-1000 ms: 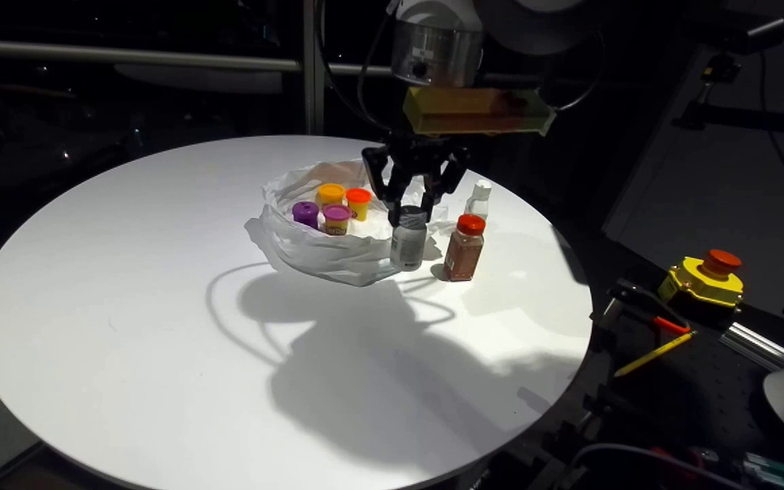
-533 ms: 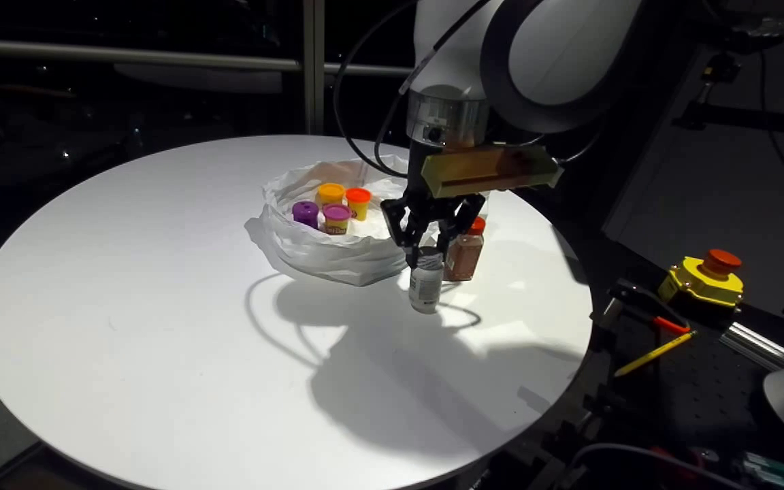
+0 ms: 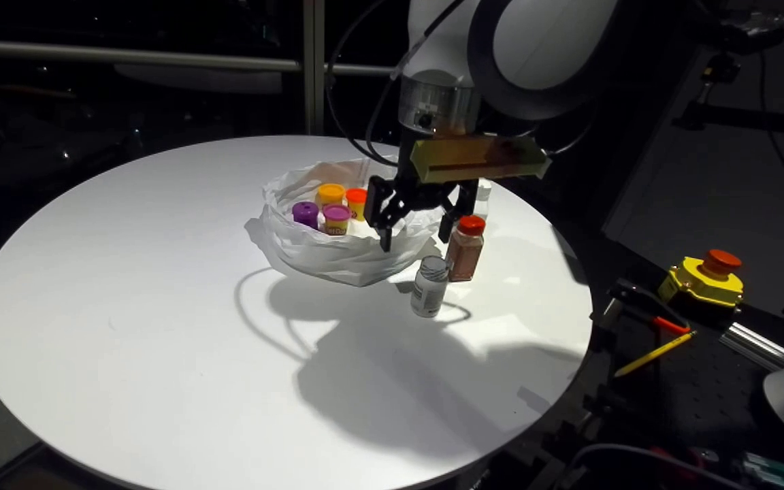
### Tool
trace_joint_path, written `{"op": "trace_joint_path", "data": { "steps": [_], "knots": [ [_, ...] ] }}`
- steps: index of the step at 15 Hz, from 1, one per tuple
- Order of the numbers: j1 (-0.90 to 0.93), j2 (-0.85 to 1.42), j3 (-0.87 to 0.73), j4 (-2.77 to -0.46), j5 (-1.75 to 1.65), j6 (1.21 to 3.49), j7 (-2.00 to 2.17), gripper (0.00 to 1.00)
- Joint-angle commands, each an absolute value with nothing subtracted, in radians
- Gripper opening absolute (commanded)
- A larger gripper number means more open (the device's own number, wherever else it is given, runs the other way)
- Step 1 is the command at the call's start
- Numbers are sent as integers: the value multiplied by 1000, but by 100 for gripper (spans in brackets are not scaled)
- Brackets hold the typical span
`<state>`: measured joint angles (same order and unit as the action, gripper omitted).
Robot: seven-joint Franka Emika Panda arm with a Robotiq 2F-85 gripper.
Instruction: Remove the objects in the plastic and put them on the table
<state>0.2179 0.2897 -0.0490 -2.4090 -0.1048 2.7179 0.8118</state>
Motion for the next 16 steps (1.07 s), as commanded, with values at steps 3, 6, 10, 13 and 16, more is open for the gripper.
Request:
{"op": "trace_joint_path", "data": {
  "steps": [3,6,10,13,16],
  "knots": [
    [187,293,-35,-2240,-108,2696,685,100],
    [165,414,-40,-2113,-85,2695,616,100],
    [153,592,-66,-1946,-67,2650,561,100],
    [154,693,-70,-1843,-52,2605,523,100],
    [166,753,-79,-1771,-51,2607,501,100]
  ]
}}
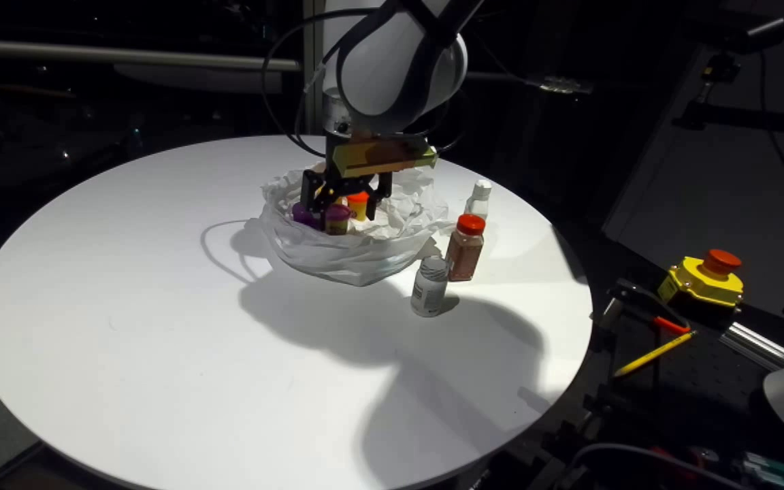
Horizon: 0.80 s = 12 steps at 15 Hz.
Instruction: Remove the objects in the plastic and put them on the table
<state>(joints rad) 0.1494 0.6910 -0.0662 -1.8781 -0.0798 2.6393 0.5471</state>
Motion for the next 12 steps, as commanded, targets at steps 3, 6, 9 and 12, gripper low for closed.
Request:
{"op": "trace_joint_path", "data": {
  "steps": [3,6,9,12],
  "knots": [
    [183,787,-99,-1725,-55,2606,506,100],
    [203,799,-123,-1705,-62,2591,521,100],
    [214,811,-138,-1687,-64,2576,527,95],
    [225,812,-150,-1680,-69,2558,533,70]
  ]
}}
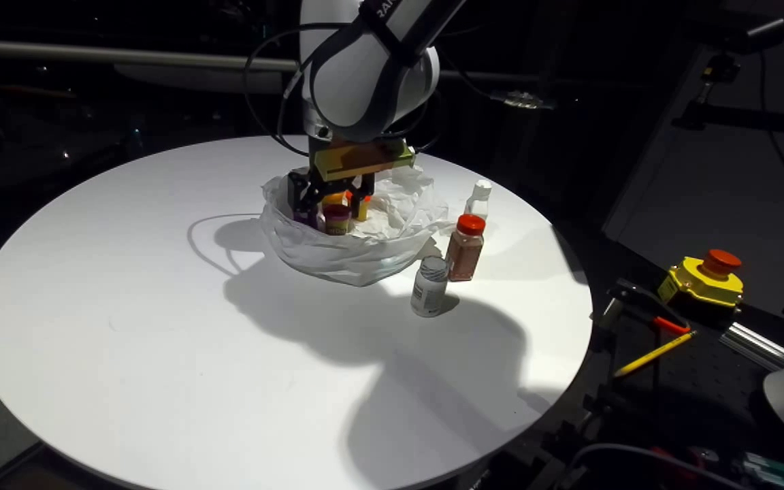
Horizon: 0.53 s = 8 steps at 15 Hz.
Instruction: Remove the objects in the plastic and put them on the table
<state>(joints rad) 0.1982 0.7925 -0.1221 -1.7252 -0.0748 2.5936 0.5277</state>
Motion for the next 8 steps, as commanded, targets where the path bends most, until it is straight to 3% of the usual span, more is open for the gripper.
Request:
{"op": "trace_joint_path", "data": {
  "steps": [1,5,8],
  "knots": [
    [227,809,-153,-1680,-69,2550,535,64],
    [240,806,-171,-1680,-78,2539,550,31],
    [253,801,-183,-1681,-81,2536,565,25]
  ]
}}
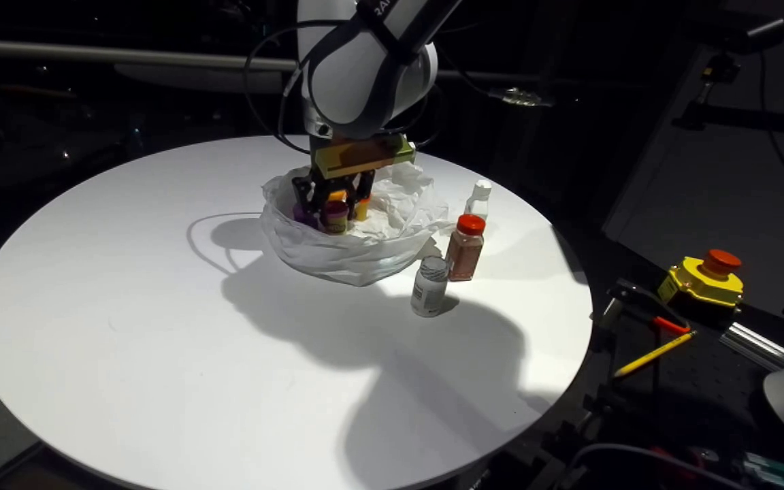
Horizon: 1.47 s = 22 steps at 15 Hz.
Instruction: Remove the objects in the plastic and put them on the table
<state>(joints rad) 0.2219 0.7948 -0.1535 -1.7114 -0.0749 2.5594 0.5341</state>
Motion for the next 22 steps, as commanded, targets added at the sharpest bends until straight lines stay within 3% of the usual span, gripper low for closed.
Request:
{"op": "trace_joint_path", "data": {
  "steps": [1,9,13,22],
  "knots": [
    [265,786,-188,-1692,-85,2538,575,25],
    [436,478,-210,-1978,-196,2574,754,25],
    [443,376,-95,-2061,-196,2528,776,25],
    [357,591,-10,-2034,-105,2641,752,25]
  ]
}}
